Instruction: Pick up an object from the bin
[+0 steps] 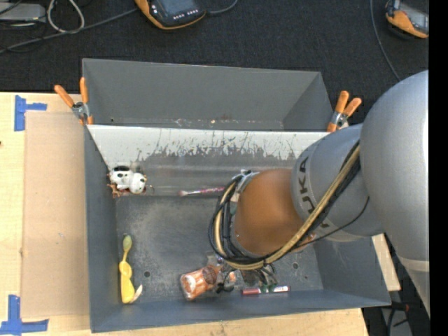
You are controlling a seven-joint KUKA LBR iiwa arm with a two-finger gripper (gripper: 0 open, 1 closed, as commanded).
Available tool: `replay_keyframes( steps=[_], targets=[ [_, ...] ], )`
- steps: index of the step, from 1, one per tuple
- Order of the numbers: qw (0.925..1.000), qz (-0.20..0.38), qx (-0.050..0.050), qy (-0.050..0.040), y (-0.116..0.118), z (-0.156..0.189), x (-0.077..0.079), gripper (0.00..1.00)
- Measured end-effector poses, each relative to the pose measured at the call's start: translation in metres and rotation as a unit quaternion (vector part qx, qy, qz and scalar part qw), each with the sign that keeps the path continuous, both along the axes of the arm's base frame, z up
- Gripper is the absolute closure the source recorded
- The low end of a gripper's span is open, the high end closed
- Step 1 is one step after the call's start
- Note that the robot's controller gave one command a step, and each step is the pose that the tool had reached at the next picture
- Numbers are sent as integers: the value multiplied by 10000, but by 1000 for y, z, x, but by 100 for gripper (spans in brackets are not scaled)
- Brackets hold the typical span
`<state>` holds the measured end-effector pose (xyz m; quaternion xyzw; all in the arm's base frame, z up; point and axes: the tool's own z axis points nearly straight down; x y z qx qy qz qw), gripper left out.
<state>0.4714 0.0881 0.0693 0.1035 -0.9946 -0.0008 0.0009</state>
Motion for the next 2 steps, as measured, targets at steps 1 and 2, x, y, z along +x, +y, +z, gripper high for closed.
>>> replay_keyframes(
  steps=[1,2],
  targets=[
    [10000,65,-4,30,-8,72,8,100],
    [9999,106,-8,58,-4,148,5,100]
  ],
)
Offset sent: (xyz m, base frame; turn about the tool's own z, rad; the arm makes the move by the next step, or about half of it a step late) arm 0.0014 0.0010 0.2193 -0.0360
